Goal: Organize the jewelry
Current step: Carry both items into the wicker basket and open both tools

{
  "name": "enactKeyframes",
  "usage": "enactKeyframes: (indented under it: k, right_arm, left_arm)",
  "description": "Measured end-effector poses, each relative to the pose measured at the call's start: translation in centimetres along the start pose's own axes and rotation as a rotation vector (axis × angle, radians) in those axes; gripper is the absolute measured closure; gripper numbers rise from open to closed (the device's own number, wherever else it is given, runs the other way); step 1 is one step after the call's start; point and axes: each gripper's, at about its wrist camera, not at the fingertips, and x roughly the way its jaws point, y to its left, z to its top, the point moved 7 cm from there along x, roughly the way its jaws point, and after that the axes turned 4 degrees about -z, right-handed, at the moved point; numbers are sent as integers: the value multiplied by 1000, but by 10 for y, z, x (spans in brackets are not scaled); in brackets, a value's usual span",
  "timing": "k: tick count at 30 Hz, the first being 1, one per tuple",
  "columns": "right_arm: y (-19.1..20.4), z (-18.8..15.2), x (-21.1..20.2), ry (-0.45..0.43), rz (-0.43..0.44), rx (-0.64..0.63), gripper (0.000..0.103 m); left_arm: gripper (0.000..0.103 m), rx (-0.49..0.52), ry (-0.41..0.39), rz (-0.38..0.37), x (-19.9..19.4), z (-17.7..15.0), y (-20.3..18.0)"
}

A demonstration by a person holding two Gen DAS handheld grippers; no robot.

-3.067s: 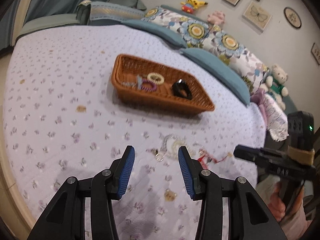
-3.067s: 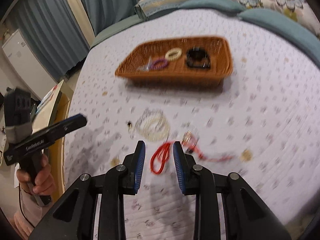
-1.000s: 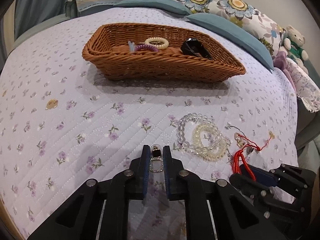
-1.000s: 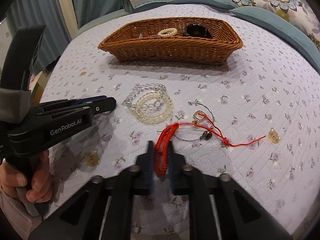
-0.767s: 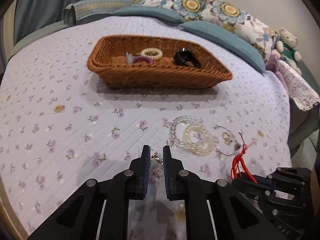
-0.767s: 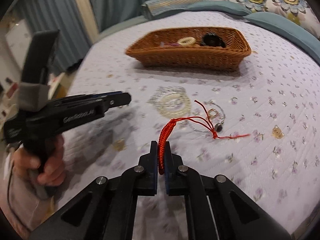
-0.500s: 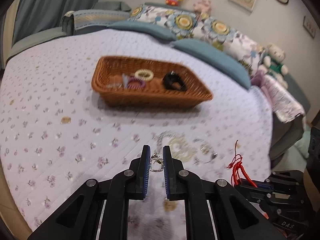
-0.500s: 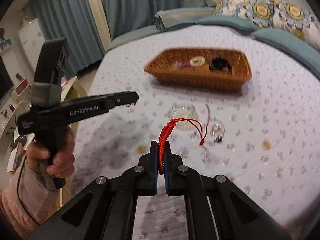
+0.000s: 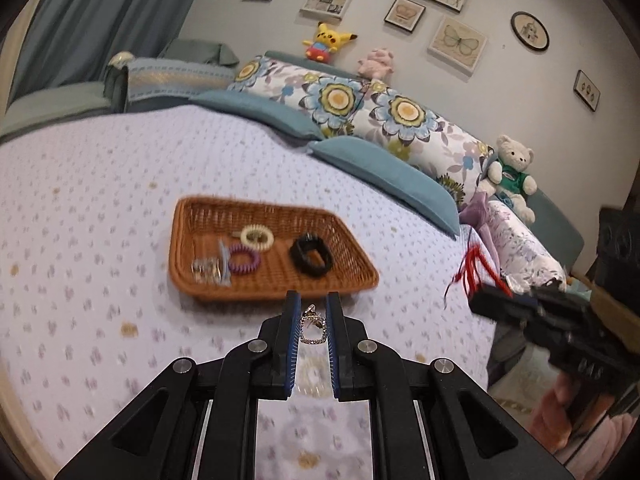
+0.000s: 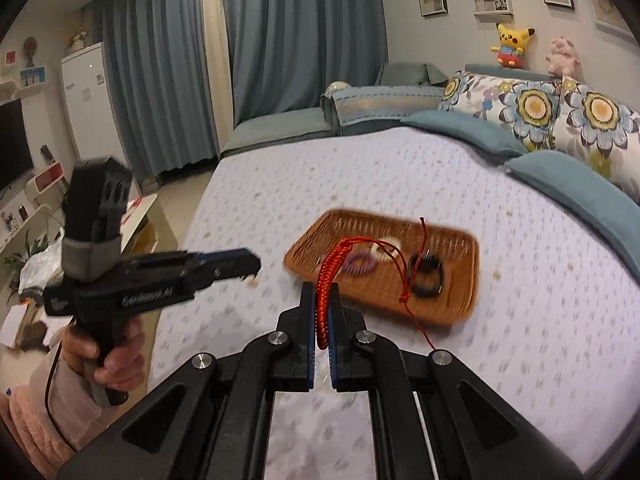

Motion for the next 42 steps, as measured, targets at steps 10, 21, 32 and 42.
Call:
enactKeyframes:
  k: [10,21,32,42]
  right_arm:
    - [-66,67,108,82,75,153,95]
    - [-90,15,241,320,112,262,95]
    - [-89,-16,271,424,73,268,94]
    - [-92,-15,226,394,69,269,58]
  left_arm:
    - [90,-60,-27,-25,64,75,35]
    - [90,-195,68,3,163,68,100]
    - [90,-271,156,41,201,41,127]
    - [54,-262,113,27,165,45,114]
